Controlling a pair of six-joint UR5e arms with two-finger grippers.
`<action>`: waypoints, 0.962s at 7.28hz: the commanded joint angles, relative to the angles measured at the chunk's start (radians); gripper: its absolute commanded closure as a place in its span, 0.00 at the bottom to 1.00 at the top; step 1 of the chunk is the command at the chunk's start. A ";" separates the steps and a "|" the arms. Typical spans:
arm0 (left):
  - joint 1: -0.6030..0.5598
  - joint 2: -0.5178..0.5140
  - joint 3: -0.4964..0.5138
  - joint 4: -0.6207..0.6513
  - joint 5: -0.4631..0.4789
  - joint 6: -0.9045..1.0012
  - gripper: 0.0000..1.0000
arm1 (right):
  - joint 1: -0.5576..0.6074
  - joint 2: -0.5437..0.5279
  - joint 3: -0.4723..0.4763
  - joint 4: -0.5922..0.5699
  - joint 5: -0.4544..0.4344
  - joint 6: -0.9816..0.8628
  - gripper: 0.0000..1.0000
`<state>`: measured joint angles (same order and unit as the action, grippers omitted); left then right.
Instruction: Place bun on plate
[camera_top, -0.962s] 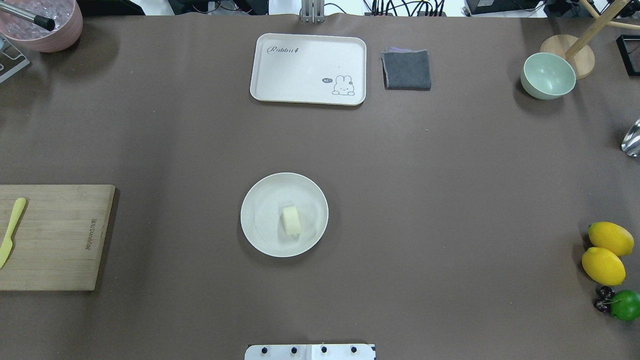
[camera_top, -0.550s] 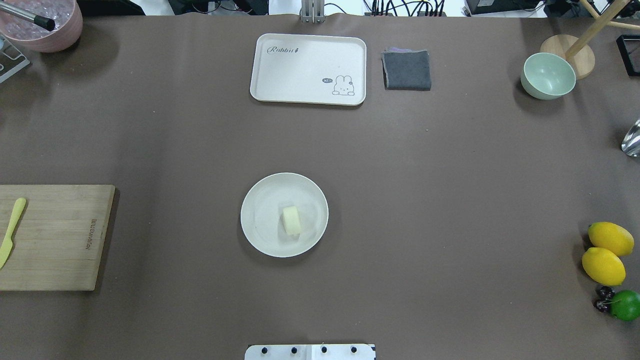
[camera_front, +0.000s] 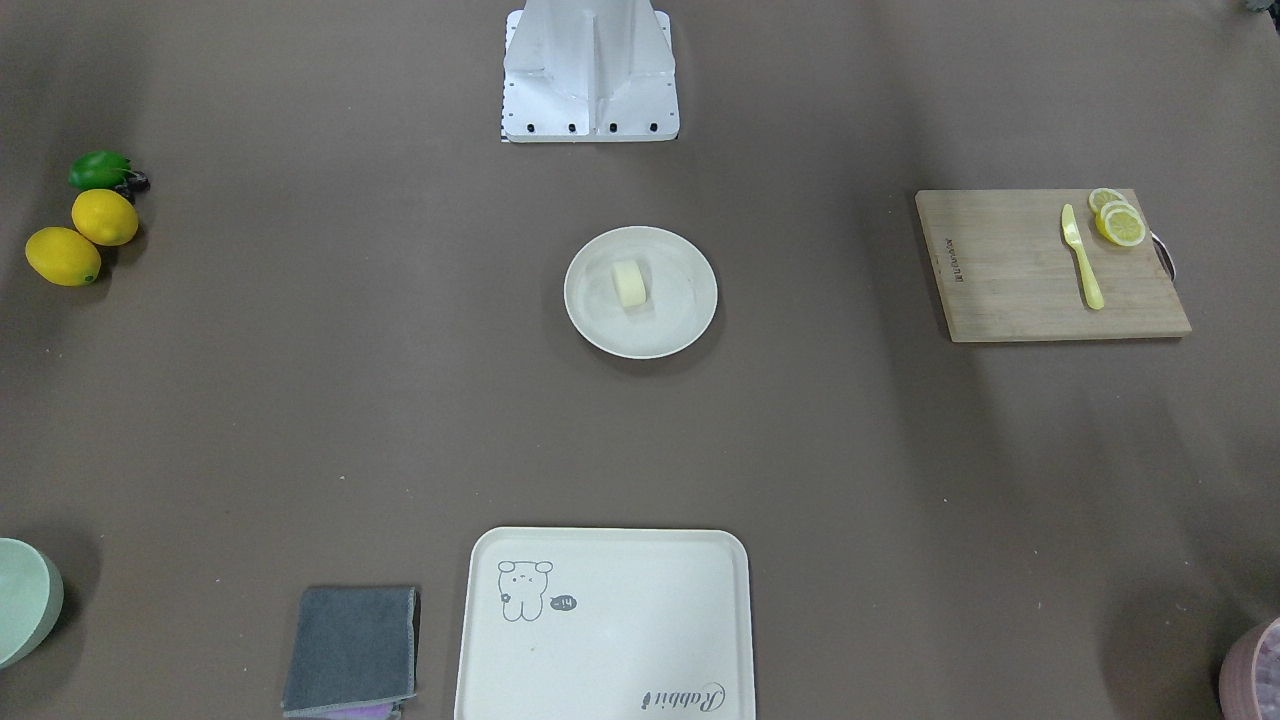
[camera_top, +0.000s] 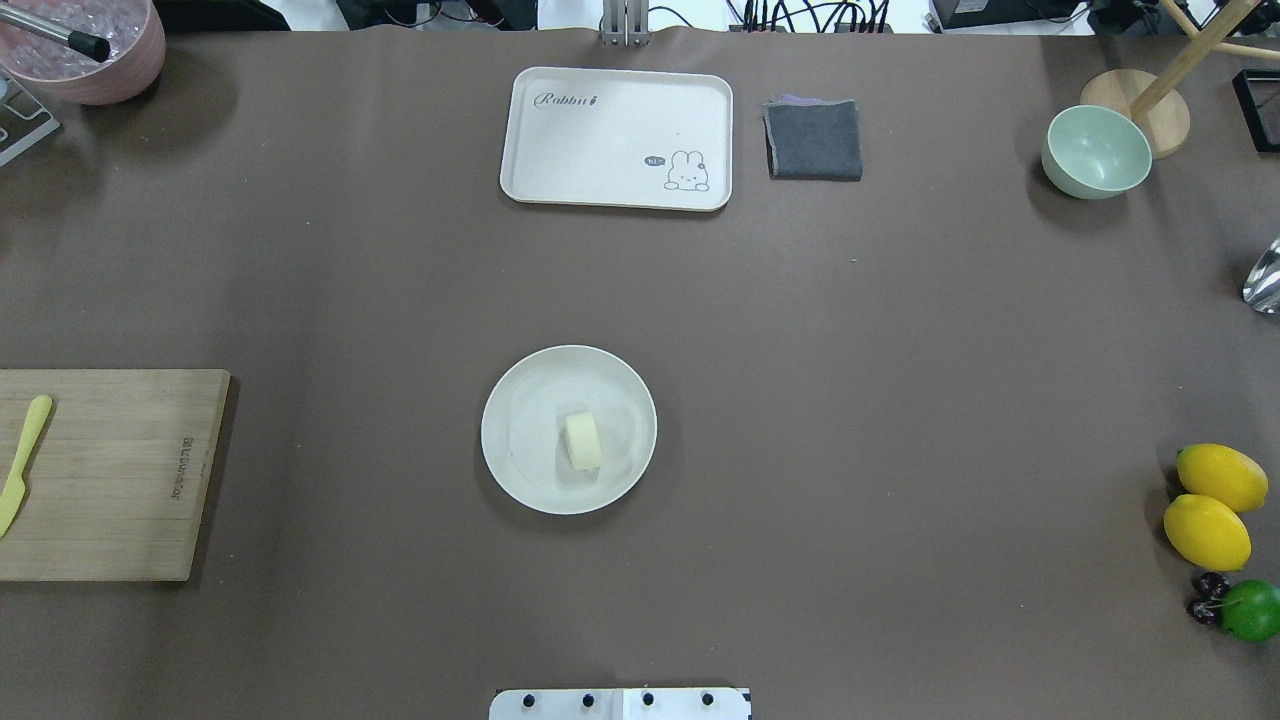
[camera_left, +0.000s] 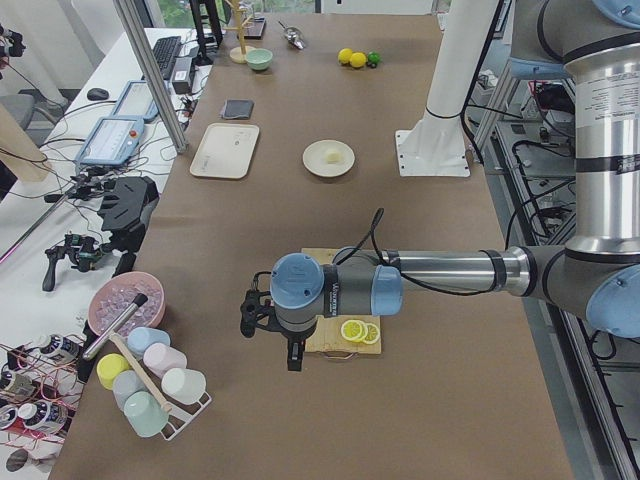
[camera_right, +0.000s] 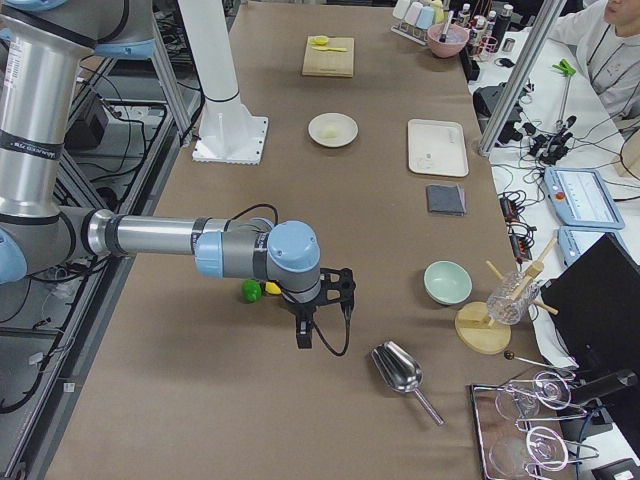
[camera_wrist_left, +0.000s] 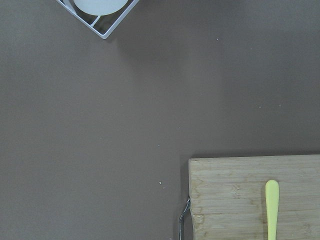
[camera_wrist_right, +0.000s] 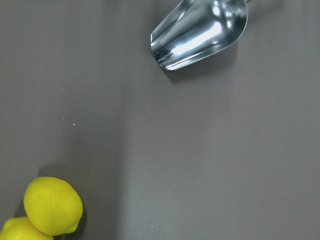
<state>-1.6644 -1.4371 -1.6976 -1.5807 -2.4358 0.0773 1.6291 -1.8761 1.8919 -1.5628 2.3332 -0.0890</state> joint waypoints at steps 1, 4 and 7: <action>0.000 0.015 -0.001 -0.001 0.003 0.001 0.02 | 0.000 0.002 0.001 0.003 0.000 0.000 0.00; -0.002 0.030 -0.010 -0.001 0.004 0.005 0.02 | 0.000 -0.001 -0.016 0.049 0.000 0.002 0.00; -0.002 0.030 -0.011 -0.051 0.004 0.007 0.02 | 0.000 -0.001 -0.016 0.049 0.002 0.002 0.00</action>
<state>-1.6664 -1.4070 -1.7099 -1.6145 -2.4313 0.0844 1.6291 -1.8775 1.8767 -1.5144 2.3342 -0.0874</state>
